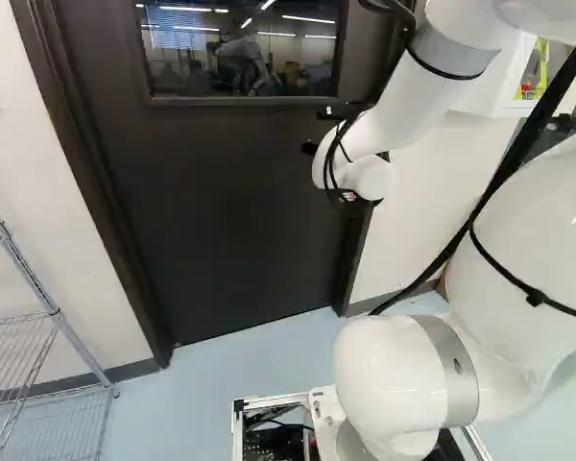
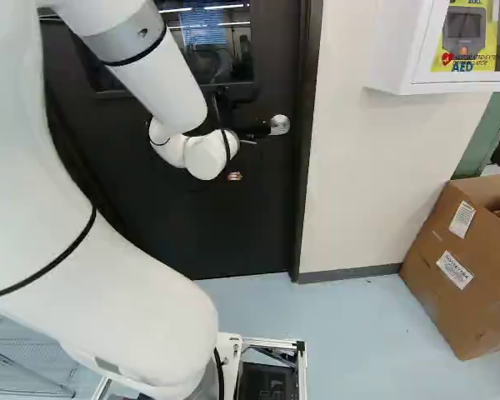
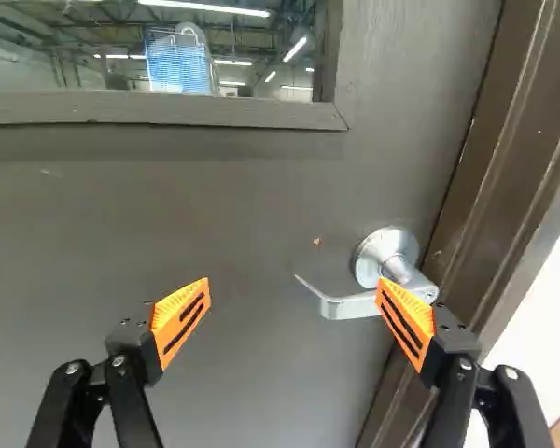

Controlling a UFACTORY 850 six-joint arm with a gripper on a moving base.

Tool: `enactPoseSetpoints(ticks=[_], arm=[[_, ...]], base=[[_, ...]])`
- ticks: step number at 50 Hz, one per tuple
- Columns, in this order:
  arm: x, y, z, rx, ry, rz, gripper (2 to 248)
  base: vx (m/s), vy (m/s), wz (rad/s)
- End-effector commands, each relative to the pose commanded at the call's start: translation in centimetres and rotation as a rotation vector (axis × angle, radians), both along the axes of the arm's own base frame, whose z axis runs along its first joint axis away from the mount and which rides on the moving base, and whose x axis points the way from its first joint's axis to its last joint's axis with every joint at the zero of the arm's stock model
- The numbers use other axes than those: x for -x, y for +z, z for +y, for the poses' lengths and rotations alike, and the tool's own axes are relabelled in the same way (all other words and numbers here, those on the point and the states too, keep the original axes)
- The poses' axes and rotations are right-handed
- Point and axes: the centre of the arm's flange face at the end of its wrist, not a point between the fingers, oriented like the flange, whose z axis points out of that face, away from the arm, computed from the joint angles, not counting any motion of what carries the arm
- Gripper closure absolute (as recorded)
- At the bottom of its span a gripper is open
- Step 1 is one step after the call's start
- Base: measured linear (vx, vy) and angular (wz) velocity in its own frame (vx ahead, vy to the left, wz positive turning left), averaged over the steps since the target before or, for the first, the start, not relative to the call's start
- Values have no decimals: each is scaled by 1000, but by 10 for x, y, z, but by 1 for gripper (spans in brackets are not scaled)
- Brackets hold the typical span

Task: Open the door and move inside

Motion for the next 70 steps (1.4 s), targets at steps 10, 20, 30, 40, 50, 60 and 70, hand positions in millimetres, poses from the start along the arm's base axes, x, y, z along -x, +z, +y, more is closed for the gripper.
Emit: enactPoseSetpoints(ticks=[10, 20, 30, 40, 50, 60, 70], arm=[[-3, 10, 1, 15, 17, -22, 3], [-7, 21, 3, 47, 51, -41, 3], [-14, 31, -1, 92, 86, -58, 3], [-27, 35, -8, 133, 113, -57, 3], [-42, 26, -11, 155, 139, -35, 3], [-49, 16, -12, 160, 150, -11, 3], [-51, 5, -13, 155, 152, 11, 3]], base=[[0, 0, 0], [0, 0, 0], [0, 0, 0], [0, 0, 0], [0, 0, 0], [0, 0, 0], [0, 0, 0]])
